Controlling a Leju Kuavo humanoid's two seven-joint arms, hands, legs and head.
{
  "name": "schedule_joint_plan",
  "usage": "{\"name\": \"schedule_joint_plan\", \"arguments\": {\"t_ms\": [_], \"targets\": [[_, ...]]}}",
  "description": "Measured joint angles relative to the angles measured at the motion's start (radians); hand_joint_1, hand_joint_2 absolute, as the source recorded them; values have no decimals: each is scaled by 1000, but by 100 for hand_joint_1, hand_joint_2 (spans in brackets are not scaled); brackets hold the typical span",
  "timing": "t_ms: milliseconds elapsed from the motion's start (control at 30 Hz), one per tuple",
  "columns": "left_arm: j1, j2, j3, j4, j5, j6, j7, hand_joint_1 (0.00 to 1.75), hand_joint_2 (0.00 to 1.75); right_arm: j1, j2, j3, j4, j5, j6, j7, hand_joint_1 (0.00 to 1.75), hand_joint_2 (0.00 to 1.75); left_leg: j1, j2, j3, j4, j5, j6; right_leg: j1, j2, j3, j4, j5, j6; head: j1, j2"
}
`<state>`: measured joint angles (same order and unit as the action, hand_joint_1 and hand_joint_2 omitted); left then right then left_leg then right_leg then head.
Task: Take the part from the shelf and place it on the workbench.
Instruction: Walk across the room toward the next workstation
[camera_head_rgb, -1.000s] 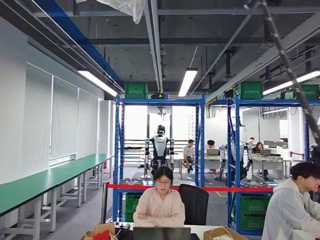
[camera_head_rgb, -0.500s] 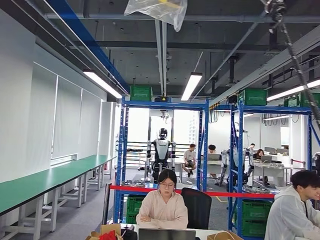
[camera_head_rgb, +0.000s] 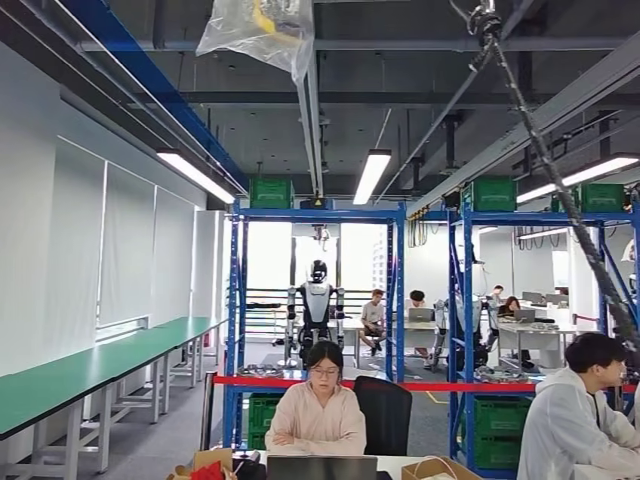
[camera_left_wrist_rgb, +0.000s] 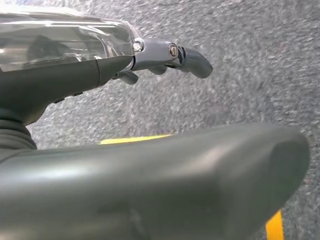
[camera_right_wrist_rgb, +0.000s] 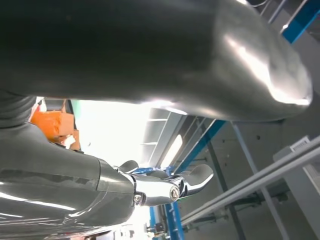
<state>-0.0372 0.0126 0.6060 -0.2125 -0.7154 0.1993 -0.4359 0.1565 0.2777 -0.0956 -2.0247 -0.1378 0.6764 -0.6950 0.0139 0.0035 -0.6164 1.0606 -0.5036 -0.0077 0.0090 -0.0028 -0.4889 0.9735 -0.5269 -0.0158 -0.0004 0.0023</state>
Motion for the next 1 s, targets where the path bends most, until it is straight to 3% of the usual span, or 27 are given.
{"name": "schedule_joint_plan", "arguments": {"t_ms": [100, 133, 167, 200, 267, 333, 367, 433, 500, 567, 633, 667, 700, 733, 800, 867, 933, 1000], "targets": [[0, -1, 6, 0, -8, -1, 0, 0, 0, 1, 2, 1, 1, -1, -2, 0, 0, 0, 2, 0, -48, 167, -127, -8, 0, -5, -33, 1, 24, -10, 0, 0], [0, -1, 9, 0, -9, -1, 0, 0, 0, 1, 2, 1, 1, -1, -2, 0, 0, 0, 3, 0, -56, 216, -146, -10, 1, -5, -46, 4, 31, -10, 0, 0], [0, -1, 11, 0, -9, -1, 0, 0, 0, 2, 2, 1, 2, -1, -3, 0, 0, 0, 3, 0, -49, 234, -143, -13, 1, -6, -58, 7, 38, -9, 0, 0], [0, -1, 14, 0, -10, -1, 0, 0, 0, 2, 2, 1, 3, -1, -4, 0, 0, 0, 4, 0, -24, 215, -122, -15, 1, -6, -70, 10, 45, -6, 0, 0], [-1, -1, 18, 0, -12, -3, 0, 0, 0, 2, 2, 0, 4, -1, -5, 0, 0, 0, 7, 0, 65, 91, -71, -17, -1, -6, -92, 23, 53, 0, 0, 0], [-3, -1, 24, 0, -15, -9, 2, 0, 0, 2, 2, 0, 4, 0, -6, 0, 0, 0, 7, -2, 134, -23, -58, -14, 2, -5, -110, 40, 59, 9, 0, 0], [-4, -1, 28, 0, -17, -11, 3, 0, 0, 1, 2, -1, 4, 1, -6, 0, 0, 0, 5, -3, 145, -48, -62, -11, 3, -5, -117, 46, 64, 15, 0, 0], [-3, -2, 35, 0, -18, -12, 5, 0, 0, 2, 3, -2, 4, 1, -6, 0, 0, 0, 4, -2, 139, -55, -59, 3, 2, -3, -127, 51, 75, 27, 0, 0], [-3, -3, 39, 0, -18, -13, 6, 0, 0, 3, 2, -2, 4, 2, -6, 0, 0, 0, 5, 2, 124, -57, -44, 23, -1, 1, -140, 75, 44, 39, 0, 0], [-5, -3, 43, -1, -18, -13, 6, 0, 0, 4, 2, -2, 4, 2, -6, 0, 0, 0, 3, 5, 104, -57, -26, 38, -6, 4, -165, 162, -44, 50, 0, 0], [-5, -3, 45, -2, -19, -13, 6, 0, 0, 5, 2, -3, 4, 2, -6, 0, 0, 0, -1, 6, 82, -56, -9, 43, -10, 3, -187, 281, -116, 55, 0, 0], [-5, -3, 47, -3, -20, -13, 7, 0, 0, 5, 2, -3, 5, 2, -6, 0, 0, 0, -4, 7, 70, -55, 0, 44, -11, 3, -186, 316, -124, 55, 0, 0], [-5, -3, 50, -3, -22, -13, 9, 0, 0, 6, 2, -3, 5, 2, -6, 0, 0, 0, -6, 8, 59, -54, 8, 44, -11, 3, -169, 318, -113, 54, 0, 0], [-5, -3, 52, -3, -24, -13, 10, 0, 0, 6, 2, -3, 5, 2, -6, 0, 0, 0, -8, 8, 49, -54, 16, 43, -11, 3, -134, 283, -87, 51, 0, 0], [-5, -4, 57, -3, -28, -13, 12, 0, 0, 5, 2, -4, 5, 2, -6, 0, 0, 0, -12, 7, 34, -53, 31, 40, -6, 4, -30, 141, -41, 38, 0, 0], [-4, -4, 58, -3, -28, -13, 13, 0, 0, 4, 2, -4, 2, 2, -6, 0, 0, 0, -14, 7, 24, -53, 45, 32, 1, 5, 45, 19, -32, 26, 0, 0], [-4, -5, 59, -3, -29, -13, 13, 0, 0, 5, 2, -5, 0, 2, -6, 0, 0, 0, -11, 7, 15, -54, 63, 20, 7, 4, 56, -20, -30, 19, 0, 0], [-2, -6, 60, -3, -33, -13, 13, 0, 0, 7, 3, -6, -1, 3, -7, 0, 0, 0, -8, 5, 0, -42, 47, 10, 5, 0, 45, -31, -13, 7, 0, 0]]}}
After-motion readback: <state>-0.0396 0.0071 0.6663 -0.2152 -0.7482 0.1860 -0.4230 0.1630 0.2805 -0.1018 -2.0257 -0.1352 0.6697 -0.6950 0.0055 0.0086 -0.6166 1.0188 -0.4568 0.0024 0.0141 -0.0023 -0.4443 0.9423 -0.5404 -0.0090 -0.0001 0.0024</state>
